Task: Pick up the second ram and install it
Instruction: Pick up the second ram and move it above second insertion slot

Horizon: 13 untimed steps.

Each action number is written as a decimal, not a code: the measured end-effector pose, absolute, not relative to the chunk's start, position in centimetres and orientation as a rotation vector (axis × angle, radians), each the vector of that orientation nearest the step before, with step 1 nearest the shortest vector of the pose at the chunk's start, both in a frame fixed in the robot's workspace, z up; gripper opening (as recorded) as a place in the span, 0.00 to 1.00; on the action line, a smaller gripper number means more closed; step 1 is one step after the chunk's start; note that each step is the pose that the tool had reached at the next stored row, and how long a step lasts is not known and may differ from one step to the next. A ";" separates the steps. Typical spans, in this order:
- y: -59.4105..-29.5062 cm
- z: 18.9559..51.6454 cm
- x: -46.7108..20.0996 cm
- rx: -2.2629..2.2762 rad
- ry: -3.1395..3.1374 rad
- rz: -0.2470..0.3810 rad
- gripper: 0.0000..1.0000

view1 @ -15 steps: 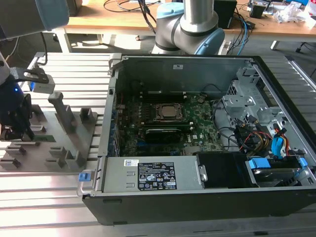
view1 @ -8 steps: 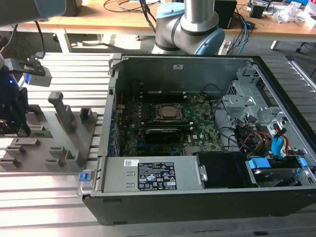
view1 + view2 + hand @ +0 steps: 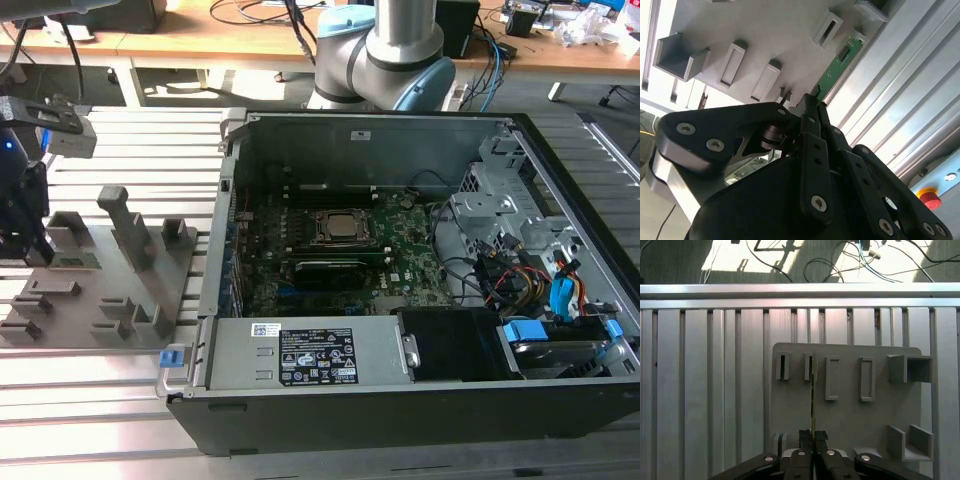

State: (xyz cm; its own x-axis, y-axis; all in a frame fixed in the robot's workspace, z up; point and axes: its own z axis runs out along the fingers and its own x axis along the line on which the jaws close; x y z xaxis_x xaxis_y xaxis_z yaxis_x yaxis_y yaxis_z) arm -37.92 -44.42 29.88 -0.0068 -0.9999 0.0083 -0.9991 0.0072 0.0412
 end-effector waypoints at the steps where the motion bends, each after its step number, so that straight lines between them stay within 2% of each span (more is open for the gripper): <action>1: -44.4 30.2 -37.9 2.189 -2.204 -0.036 0.14; 13: -44.4 33.3 -37.9 2.187 -2.203 -0.032 0.14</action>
State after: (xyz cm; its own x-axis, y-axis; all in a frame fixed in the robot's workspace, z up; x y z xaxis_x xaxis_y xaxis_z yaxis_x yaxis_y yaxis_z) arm -37.92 -44.42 33.29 -0.0068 -0.9999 0.0119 -0.9991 0.0073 0.0412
